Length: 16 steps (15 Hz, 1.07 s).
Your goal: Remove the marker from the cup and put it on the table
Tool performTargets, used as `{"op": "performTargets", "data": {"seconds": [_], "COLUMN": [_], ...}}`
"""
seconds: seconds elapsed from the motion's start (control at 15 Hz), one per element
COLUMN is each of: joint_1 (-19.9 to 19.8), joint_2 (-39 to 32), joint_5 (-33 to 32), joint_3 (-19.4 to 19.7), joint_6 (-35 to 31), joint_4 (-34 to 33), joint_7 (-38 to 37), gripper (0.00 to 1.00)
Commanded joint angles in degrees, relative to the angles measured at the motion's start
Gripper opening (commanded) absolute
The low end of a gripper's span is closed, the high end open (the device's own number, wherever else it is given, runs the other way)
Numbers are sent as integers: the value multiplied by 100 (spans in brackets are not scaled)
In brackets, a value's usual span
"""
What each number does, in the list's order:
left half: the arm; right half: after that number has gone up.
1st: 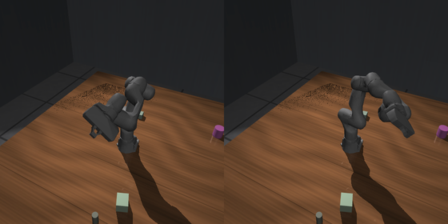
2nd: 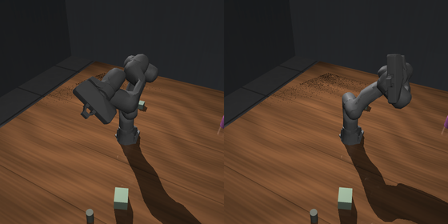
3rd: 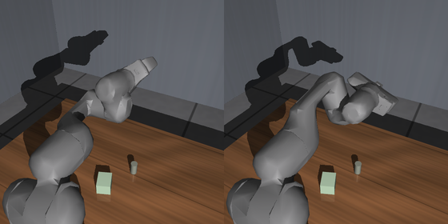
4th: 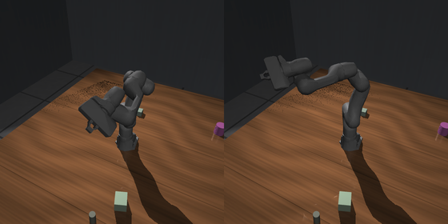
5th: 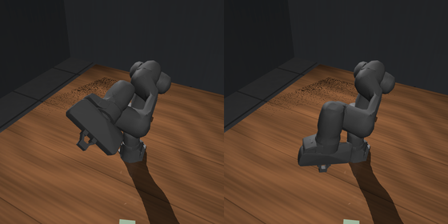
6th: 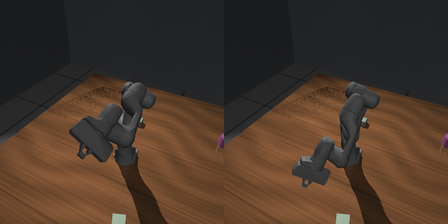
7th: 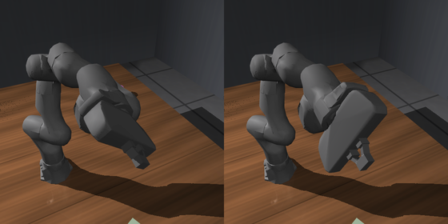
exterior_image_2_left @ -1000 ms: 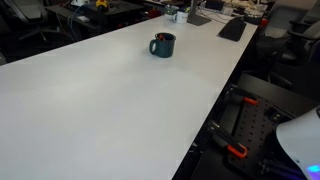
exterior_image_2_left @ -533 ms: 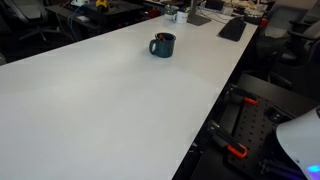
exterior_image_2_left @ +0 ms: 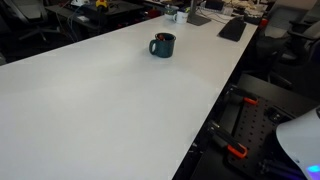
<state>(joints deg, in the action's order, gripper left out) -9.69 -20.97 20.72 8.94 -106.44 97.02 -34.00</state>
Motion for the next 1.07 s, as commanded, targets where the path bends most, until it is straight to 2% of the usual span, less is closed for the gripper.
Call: {"op": "performTargets", "data": {"seconds": [0.0,0.4,1.0], "joint_1": [24,3,-591], "joint_2": [-8,-134,-1205], "joint_5": [8,137,833], "joint_3": [29,6,85], "joint_6": [20,152,752], "joint_4": [-17,-351,-1185], "joint_7": [7,-82,-382], "gripper": [100,100,100]}}
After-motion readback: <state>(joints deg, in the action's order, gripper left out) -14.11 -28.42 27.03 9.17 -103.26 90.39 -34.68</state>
